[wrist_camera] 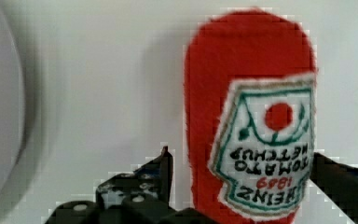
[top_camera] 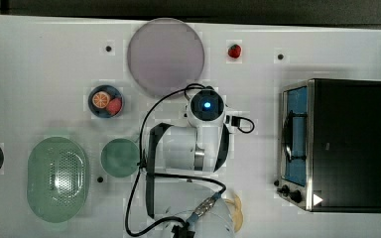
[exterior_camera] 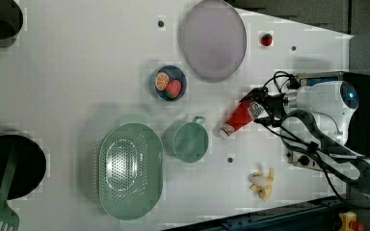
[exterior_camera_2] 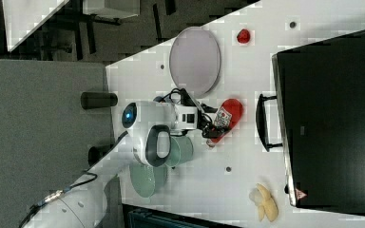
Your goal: Pick Ketchup from oven and place it on table.
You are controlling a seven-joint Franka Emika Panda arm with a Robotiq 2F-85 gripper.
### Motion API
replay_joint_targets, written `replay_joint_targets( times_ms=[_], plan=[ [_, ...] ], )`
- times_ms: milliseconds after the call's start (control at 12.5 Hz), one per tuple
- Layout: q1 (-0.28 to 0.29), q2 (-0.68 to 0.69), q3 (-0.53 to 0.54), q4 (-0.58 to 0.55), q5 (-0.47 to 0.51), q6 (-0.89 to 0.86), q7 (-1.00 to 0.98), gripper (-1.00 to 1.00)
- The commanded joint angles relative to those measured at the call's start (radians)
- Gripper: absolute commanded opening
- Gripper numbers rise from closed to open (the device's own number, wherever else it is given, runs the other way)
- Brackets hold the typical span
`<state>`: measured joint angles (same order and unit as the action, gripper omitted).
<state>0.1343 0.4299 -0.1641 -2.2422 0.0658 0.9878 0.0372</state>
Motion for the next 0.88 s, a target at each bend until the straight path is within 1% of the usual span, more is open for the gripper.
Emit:
replay_joint_targets(
  times_ms=[80,160,240,320,400,480,560,720,880],
  plan=[
    [-0.009,-0.206,-0.001,0.050,0.010,0.012,0.017,1.00],
    [-0.008,-0.260,0.000,0.069,0.010,0.008,0.020,1.00],
    [-0.008,-0.343,-0.001,0.106,0.009,-0.030,0.020,1.00],
    [-0.009,-0.381,-0.001,0.134,0.009,-0.075,0.020,1.00],
    [-0.009,-0.412,-0.001,0.172,0.008,-0.142,0.020,1.00],
    [-0.010,-0.438,-0.002,0.233,0.005,-0.268,0.020,1.00],
    [-0.011,-0.448,-0.004,0.316,0.000,-0.417,0.020,1.00],
    [-0.012,-0.440,-0.007,0.425,-0.023,-0.557,0.028,1.00],
    [-0.012,-0.442,-0.007,0.497,-0.096,-0.703,0.057,1.00]
  ],
)
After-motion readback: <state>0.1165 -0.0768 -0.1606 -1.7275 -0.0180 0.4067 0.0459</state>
